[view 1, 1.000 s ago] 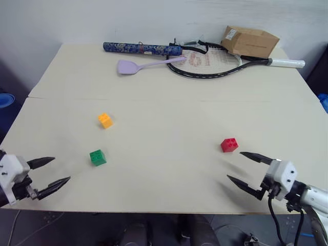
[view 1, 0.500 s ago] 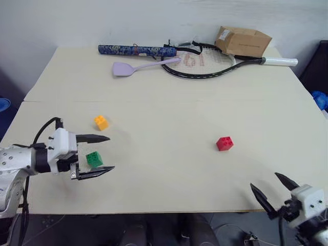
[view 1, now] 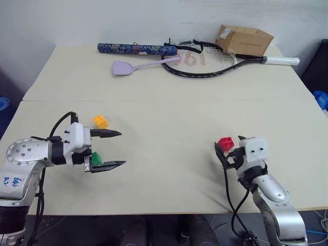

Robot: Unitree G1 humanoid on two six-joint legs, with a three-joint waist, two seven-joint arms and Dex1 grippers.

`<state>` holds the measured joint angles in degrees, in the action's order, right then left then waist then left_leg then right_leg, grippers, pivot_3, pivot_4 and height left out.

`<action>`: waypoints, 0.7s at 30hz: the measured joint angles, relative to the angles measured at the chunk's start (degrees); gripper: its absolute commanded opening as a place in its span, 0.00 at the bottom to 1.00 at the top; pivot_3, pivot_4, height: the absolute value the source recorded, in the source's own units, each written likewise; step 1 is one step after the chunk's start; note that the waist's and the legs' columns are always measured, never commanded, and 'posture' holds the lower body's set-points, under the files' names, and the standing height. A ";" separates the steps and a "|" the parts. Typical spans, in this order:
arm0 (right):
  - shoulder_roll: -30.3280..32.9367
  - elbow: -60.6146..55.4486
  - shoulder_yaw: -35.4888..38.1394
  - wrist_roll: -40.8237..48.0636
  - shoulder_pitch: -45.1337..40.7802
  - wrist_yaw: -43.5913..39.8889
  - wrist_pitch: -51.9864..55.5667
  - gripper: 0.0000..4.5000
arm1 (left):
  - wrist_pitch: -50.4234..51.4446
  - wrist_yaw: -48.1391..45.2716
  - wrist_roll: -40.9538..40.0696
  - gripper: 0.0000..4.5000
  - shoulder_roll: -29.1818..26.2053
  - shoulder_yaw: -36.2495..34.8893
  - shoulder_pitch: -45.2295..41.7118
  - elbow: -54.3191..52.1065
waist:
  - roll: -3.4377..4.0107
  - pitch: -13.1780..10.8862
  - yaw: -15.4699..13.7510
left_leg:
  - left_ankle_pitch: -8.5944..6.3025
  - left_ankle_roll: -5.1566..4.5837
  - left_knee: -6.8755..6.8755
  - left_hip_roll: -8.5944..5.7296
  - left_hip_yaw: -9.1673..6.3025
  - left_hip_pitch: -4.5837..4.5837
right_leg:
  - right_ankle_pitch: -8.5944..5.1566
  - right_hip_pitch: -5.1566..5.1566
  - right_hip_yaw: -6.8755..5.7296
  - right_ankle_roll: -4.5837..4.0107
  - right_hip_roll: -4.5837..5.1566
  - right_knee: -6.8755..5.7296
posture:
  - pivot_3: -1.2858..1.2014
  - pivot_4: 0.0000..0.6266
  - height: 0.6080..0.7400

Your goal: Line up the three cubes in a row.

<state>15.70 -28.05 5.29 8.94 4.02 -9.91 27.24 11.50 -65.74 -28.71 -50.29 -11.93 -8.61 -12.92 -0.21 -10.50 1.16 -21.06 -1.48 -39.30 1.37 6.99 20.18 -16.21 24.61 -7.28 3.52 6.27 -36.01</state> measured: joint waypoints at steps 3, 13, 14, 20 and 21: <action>-0.77 2.17 -0.32 0.08 -1.27 0.14 0.19 0.74 | 0.40 0.60 -0.01 1.00 0.12 0.00 0.44 -0.37 | 0.00 0.00 0.26 | 0.01 0.00 0.00 0.01 0.00 0.00 | 0.00 0.00 0.00 0.00 -0.01 -0.01 | 0.52 0.24 1.00; 17.24 10.25 -0.54 7.71 -4.20 -30.52 -13.13 0.33 | 1.60 2.39 -0.05 1.00 -0.03 -2.61 4.94 -2.78 | 0.02 -0.03 0.35 | -0.01 -0.12 0.00 -0.02 -0.02 -0.05 | 0.03 -0.10 0.00 0.05 0.00 0.09 | 0.52 0.24 1.00; 19.59 11.85 -0.52 9.08 -5.48 -35.87 -14.99 0.33 | 1.67 2.39 -0.05 1.00 -0.03 -2.67 5.32 -2.81 | 0.02 -0.03 0.32 | 0.00 -0.12 0.00 -0.01 -0.02 -0.04 | 0.03 -0.10 -0.01 0.06 -0.01 0.10 | 0.52 0.24 1.00; 26.23 28.98 -8.08 11.57 -24.13 -63.34 -24.47 0.33 | 1.73 2.48 -0.06 1.00 -0.03 -2.84 5.10 -4.13 | -0.01 -0.02 0.43 | 0.03 -0.06 -0.03 0.09 -0.02 -0.11 | 0.02 -0.10 -0.08 0.03 -0.03 0.03 | 0.52 0.24 1.00; 26.11 30.82 -8.98 11.38 -25.55 -65.14 -25.35 0.33 | 1.74 2.50 -0.06 1.00 -0.03 -2.86 5.12 -4.31 | -0.01 -0.02 0.38 | 0.03 -0.05 -0.03 0.12 -0.03 -0.08 | 0.02 -0.10 -0.11 0.02 -0.04 0.02 | 0.52 0.24 1.00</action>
<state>41.81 2.77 -3.68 20.32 -21.54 -75.04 1.89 13.24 -63.24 -28.77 -50.32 -14.79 -3.50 -17.23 -0.22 -10.51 1.54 -21.03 -1.53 -39.33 1.48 6.96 20.11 -16.19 24.51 -7.39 3.54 6.23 -35.99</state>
